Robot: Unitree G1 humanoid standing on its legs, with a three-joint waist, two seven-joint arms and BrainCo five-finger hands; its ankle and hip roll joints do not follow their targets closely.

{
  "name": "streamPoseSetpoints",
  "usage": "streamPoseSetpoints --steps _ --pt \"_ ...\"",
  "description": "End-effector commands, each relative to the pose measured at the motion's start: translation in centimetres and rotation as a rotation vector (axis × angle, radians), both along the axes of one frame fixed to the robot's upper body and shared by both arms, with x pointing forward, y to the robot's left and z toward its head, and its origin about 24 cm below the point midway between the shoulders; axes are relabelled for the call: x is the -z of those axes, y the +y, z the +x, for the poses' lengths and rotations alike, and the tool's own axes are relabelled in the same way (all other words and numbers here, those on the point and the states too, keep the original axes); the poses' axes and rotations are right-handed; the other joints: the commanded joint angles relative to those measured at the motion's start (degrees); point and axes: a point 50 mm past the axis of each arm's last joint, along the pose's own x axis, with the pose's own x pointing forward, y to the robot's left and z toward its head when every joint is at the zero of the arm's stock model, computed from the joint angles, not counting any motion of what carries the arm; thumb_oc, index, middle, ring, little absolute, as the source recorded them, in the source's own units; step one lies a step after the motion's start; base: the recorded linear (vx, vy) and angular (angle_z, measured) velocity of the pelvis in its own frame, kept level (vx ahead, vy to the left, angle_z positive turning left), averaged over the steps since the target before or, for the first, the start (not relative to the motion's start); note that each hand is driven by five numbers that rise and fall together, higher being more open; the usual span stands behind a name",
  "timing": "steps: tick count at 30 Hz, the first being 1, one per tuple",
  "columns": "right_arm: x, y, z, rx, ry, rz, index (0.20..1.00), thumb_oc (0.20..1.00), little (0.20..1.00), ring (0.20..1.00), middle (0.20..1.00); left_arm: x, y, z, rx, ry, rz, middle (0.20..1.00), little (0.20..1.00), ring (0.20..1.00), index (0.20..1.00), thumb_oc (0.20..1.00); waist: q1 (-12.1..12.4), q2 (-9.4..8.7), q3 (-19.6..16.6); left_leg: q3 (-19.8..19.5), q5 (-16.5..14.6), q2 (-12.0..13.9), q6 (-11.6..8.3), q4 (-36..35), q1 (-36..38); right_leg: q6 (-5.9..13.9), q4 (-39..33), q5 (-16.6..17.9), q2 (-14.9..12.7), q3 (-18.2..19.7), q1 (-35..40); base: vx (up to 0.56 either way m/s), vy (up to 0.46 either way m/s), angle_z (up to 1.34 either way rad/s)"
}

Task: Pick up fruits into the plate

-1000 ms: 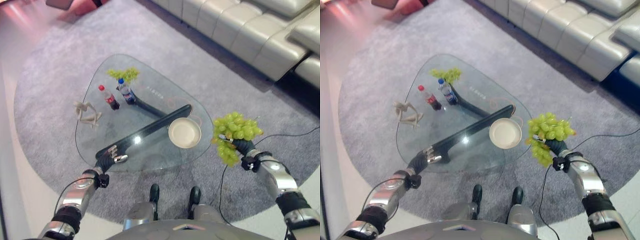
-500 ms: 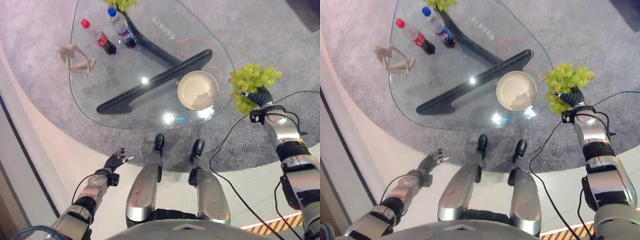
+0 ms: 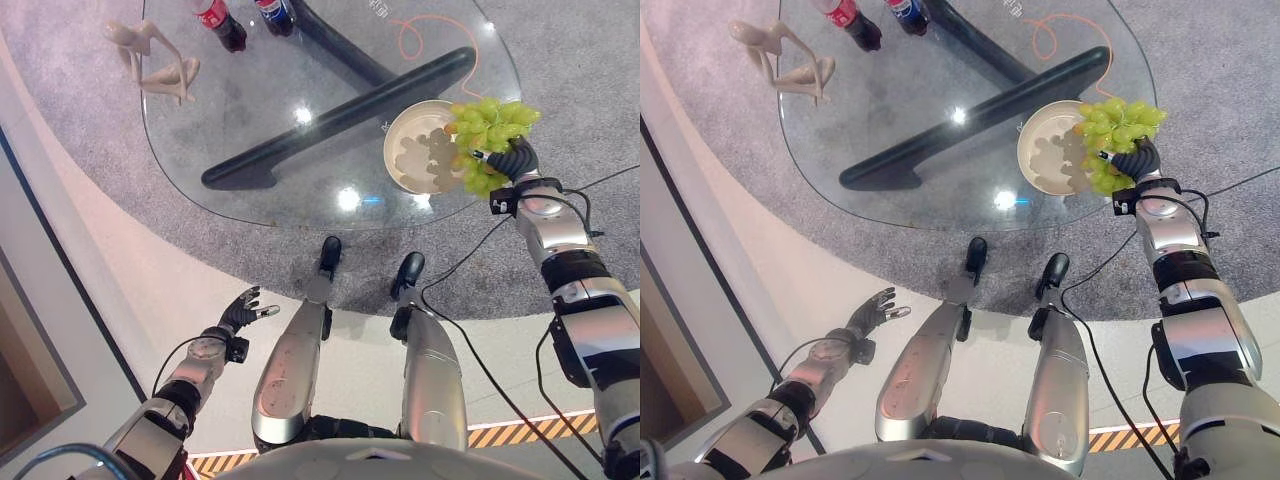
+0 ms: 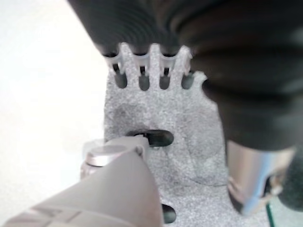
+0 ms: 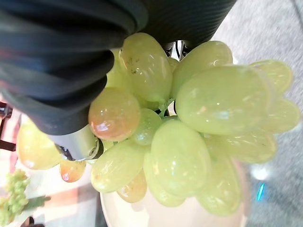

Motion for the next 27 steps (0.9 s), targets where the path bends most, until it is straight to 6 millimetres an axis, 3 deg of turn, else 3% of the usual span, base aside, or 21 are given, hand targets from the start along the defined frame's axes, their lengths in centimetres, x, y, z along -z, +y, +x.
streamPoseSetpoints --steps 1,10,17,18,19,27 --pt "-2.7 1.5 0.3 -0.056 -0.103 -0.119 0.200 0.200 0.200 0.200 0.200 0.3 -1.0 -0.3 -0.010 0.006 -0.023 1.000 1.000 1.000 1.000 1.000 -0.22 -0.85 -1.34 3.09 -10.79 -3.55 2.68 9.86 -2.55 1.65 -1.17 0.40 1.80 1.51 -0.59 -0.03 0.044 0.04" --pt "-3.0 4.1 0.9 -0.046 -0.124 -0.240 0.200 0.200 0.200 0.200 0.200 0.4 -1.8 -0.2 -0.015 0.002 -0.043 1.000 1.000 1.000 1.000 1.000 0.12 -0.91 -1.34 3.83 -10.24 -3.64 2.59 9.55 -3.90 2.01 -1.28 1.10 1.60 1.43 -2.30 -0.04 0.043 0.02" --pt "-2.6 3.7 1.4 0.033 -0.032 -0.323 0.200 0.200 0.200 0.200 0.200 0.2 -2.3 0.2 0.001 -0.008 -0.047 1.000 1.000 1.000 1.000 1.000 0.90 -0.79 -1.34 3.76 -9.88 -3.81 2.71 9.68 -5.12 2.10 -1.10 1.47 1.41 0.93 -3.49 -0.01 0.005 0.01" --pt "-2.6 3.5 1.5 0.052 -0.012 -0.329 0.686 0.686 0.686 0.686 0.686 0.2 -2.4 0.2 0.007 -0.009 -0.046 1.000 1.000 1.000 1.000 1.000 1.16 -0.72 -1.34 3.73 -9.87 -3.85 2.74 9.75 -5.31 2.11 -1.07 1.51 1.31 0.73 -3.65 -0.01 -0.005 0.03" --pt "-2.6 3.2 1.6 0.079 -0.005 -0.337 1.000 1.000 1.000 1.000 1.000 0.2 -2.5 0.2 0.015 -0.010 -0.045 1.000 1.000 1.000 1.000 1.000 1.47 -0.58 -1.34 3.65 -9.88 -3.94 2.79 9.99 -5.74 2.14 -0.82 1.57 1.20 0.52 -4.08 -0.01 -0.009 0.03" --pt "-4.4 1.3 1.9 0.251 0.022 -0.495 1.000 1.000 1.000 1.000 1.000 0.1 -2.8 0.2 0.043 -0.016 -0.038 1.000 1.000 1.000 1.000 1.000 2.85 -0.08 -1.34 3.13 -9.69 -4.39 3.17 10.40 -7.63 2.38 -0.57 2.16 1.02 -0.28 -5.92 -0.01 -0.007 0.05"
